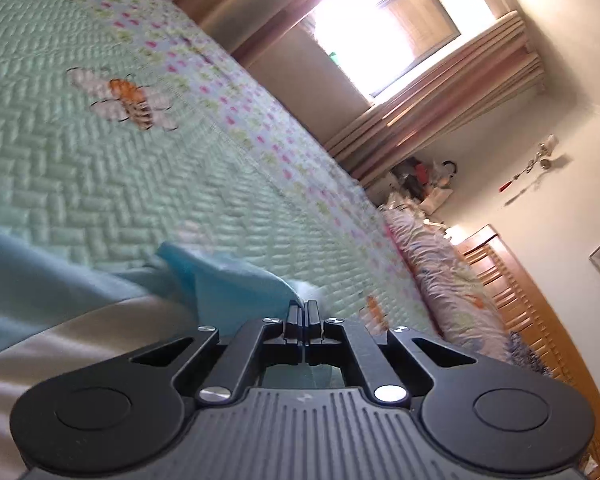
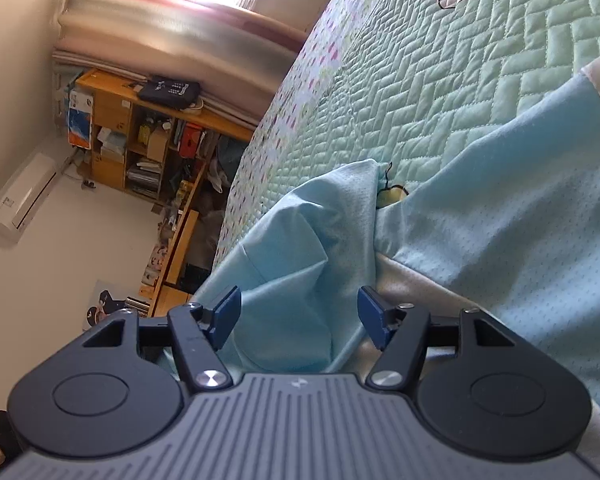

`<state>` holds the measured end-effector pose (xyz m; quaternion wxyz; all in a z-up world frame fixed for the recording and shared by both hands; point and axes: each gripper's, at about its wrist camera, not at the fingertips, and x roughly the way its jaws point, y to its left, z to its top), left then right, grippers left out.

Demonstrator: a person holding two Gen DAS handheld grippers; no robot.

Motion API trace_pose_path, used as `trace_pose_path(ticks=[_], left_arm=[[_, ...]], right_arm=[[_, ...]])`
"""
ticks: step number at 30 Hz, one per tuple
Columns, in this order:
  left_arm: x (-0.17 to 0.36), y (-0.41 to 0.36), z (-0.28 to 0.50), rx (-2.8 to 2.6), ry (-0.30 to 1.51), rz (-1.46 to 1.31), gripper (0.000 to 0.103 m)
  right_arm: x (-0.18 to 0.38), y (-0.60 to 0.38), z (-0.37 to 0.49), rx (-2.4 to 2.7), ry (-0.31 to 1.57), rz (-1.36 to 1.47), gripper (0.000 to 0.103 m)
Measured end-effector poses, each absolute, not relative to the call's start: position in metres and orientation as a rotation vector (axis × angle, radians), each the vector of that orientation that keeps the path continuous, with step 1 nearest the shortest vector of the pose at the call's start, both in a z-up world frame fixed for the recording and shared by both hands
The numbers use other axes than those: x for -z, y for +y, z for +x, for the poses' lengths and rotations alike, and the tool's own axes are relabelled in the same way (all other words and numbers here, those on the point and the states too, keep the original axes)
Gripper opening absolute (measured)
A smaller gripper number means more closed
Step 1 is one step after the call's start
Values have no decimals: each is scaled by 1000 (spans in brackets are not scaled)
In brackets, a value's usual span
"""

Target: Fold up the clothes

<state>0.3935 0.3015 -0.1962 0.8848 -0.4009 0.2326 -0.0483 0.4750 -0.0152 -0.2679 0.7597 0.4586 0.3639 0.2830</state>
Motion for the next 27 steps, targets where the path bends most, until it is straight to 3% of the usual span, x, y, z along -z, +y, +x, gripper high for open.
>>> trace_pose_path(ticks=[8, 17, 23, 25, 27], left_arm=[[212, 336, 390, 8, 465, -940, 0], [246, 318, 380, 111, 600, -953, 4], [261, 314, 384, 129, 643, -965, 7], [260, 314, 389, 132, 636, -959, 7], [256, 316, 395, 131, 618, -951, 7]], right_arm=[[261, -22, 474, -642, 825, 1013, 67], [263, -5, 473, -629, 805, 939, 66], [263, 5, 471, -563, 804, 851, 43], [269, 6, 472, -547, 814, 841, 14], [275, 8, 473, -541, 822, 828, 1]])
